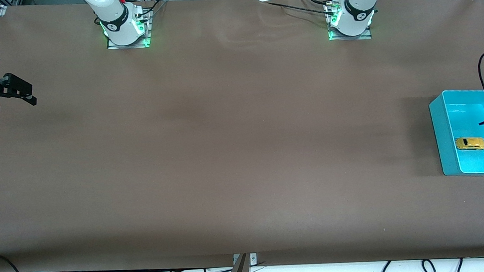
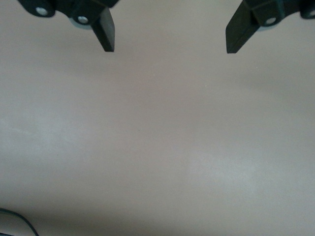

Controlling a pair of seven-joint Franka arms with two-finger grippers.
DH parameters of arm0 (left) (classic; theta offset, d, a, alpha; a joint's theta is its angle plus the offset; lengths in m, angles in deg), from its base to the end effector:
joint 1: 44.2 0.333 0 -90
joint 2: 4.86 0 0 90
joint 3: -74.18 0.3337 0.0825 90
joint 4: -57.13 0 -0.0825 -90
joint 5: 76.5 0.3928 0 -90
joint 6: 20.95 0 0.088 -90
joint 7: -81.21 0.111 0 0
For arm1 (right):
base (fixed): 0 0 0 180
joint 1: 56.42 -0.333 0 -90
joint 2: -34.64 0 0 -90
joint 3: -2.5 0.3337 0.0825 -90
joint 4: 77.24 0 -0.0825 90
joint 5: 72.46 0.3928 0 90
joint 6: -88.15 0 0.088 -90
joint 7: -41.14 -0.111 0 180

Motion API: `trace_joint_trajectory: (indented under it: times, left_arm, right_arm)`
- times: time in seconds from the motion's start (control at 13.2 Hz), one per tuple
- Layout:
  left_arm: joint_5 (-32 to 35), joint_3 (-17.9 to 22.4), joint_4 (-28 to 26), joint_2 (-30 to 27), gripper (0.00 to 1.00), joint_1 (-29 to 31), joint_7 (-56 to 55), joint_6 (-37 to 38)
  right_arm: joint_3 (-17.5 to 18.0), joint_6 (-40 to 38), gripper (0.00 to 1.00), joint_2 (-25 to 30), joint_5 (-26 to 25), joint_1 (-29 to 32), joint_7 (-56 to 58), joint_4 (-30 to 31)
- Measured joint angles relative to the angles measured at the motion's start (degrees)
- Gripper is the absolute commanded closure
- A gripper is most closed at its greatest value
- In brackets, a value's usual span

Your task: Wind and store yellow beetle car

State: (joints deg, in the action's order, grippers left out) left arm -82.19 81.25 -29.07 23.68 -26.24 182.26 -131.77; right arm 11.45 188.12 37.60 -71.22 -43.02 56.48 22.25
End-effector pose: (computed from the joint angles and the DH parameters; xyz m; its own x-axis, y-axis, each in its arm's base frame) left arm 0.6458 0.2789 0.3826 0.2670 -0.9627 0.0433 -0.9627 -0.2645 0.0573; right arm 0.5581 -0.0393 0.6019 0.9807 0.1856 0.0608 0.1858 -0.9826 0.0027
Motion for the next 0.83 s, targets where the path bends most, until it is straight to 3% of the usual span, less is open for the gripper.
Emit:
trace_joint_trajectory:
  times: [0.3, 0.83]
  left_arm:
    - [-0.06, -0.39, -0.01, -7.16, 0.0, -6.63, -26.41, 11.12]
    - [-0.21, -0.65, -0.05, -14.24, 0.0, -19.97, -68.15, 15.4]
  right_arm:
    - [0.01, 0.0, 0.0, 0.0, 0.01, -0.01, 0.0, -0.32]
    - [0.03, 0.0, 0.0, -0.02, 0.02, -0.02, 0.0, -0.75]
